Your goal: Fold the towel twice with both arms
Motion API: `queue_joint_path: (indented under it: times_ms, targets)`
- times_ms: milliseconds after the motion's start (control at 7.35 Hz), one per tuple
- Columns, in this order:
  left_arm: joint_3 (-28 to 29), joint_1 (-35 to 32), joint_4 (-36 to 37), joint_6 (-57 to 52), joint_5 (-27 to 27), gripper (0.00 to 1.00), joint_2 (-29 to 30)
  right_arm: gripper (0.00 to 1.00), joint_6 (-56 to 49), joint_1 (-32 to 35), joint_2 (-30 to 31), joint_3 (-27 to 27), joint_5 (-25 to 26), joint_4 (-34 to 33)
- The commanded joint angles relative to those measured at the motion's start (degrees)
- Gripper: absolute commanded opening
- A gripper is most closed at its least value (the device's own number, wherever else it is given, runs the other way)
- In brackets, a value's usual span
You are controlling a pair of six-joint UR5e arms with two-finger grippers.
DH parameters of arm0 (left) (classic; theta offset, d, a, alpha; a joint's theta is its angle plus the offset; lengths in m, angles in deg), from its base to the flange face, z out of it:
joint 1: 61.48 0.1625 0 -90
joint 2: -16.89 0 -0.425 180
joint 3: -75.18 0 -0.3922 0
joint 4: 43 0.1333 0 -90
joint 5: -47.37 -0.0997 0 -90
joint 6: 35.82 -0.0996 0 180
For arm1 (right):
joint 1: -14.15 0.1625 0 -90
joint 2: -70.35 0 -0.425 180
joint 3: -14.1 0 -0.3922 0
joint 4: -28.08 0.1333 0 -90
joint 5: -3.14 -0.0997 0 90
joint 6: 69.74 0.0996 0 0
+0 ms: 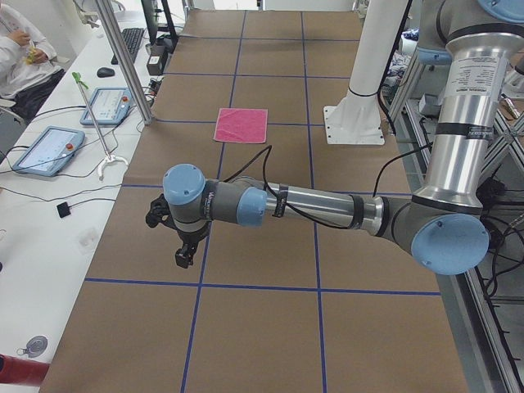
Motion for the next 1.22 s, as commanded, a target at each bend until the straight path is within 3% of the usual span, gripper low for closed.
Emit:
queue_joint_path:
  times_ms: [0,272,544,817,1089]
  targets:
    - [-0.5,0.0,-1.1,0.2,3.0,1.00,0.4,1.00,-0.1,-0.1,0.4,-1.2,0.2,9.0]
    - [-0.7,0.5,-5.9,5.2,4.3,1.00,0.7,1.00,2.8,-0.6,0.0,-1.1,-2.7,10.3]
    - [-0.7,5.4,-17.0,23.0,4.3,1.00,0.6,1.00,14.7,-4.6,-0.5,0.4,-4.2,14.1]
    - [-0.6,13.4,-28.8,43.7,3.4,1.00,0.7,1.00,31.1,-10.8,-1.8,0.4,-4.2,23.1]
    - [-1.0,18.0,-35.9,57.8,3.5,1.00,0.7,1.00,43.7,-15.9,-3.6,0.6,-3.9,27.8]
